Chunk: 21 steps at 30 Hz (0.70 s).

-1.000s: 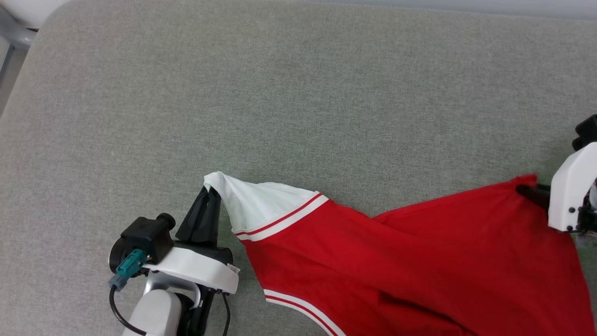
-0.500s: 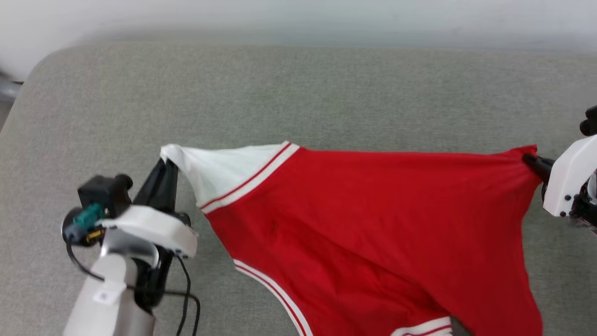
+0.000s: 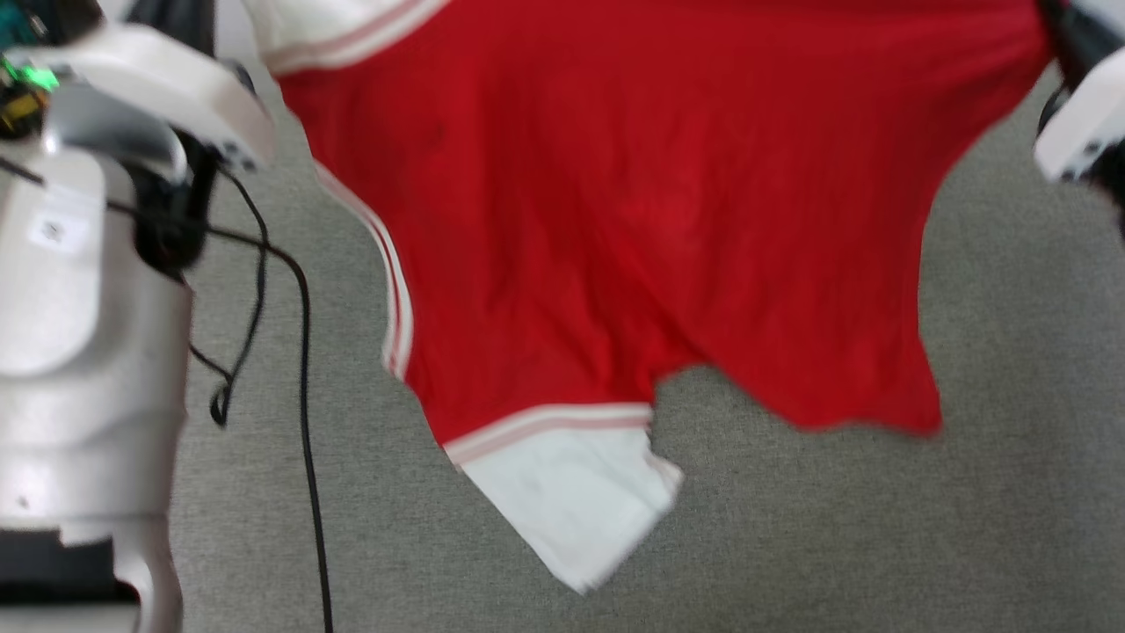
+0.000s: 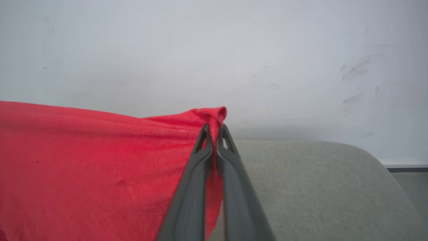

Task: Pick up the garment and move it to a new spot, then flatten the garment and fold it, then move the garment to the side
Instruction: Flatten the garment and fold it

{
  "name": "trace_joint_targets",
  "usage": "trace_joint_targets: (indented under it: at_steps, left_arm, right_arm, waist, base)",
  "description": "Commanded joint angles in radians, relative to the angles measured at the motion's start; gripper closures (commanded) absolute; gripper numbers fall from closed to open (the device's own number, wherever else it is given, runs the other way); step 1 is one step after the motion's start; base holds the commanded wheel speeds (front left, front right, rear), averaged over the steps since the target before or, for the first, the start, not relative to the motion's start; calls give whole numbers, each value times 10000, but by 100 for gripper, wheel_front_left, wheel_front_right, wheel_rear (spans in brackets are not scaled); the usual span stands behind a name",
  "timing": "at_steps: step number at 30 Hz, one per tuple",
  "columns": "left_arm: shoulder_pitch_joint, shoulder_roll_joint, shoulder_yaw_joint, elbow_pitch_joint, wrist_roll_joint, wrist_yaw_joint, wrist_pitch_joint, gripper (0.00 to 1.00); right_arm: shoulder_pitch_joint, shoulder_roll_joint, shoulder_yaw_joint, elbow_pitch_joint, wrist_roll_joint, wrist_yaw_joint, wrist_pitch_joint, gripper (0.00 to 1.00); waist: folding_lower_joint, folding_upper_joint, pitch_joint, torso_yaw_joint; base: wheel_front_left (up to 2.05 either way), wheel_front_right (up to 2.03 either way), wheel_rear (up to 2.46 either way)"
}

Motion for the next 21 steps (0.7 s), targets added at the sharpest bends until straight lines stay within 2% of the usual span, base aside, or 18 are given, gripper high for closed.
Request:
trace_joint_targets:
  at_steps: [1, 12, 21]
  left_arm:
    - [-519, 141, 4, 135, 127, -37, -57, 100]
    - [-4957, 611, -327, 1532, 793, 57, -350, 100]
    - [-6506, 519, -593, 2897, 903, 34, -634, 100]
  right_arm:
    - [-479, -33, -62, 116, -121, -18, -200, 100]
    - [-4208, -134, 252, 861, -669, -18, -1763, 100]
    - [-5663, 77, 948, 1808, -485, -18, -2184, 100]
  waist:
    - [-1, 0, 279, -125]
    - [-1, 0, 1601, 9]
    - [-1, 0, 2600, 265]
  base:
    - [0, 0, 0]
    - [0, 0, 0]
    - [0, 0, 0]
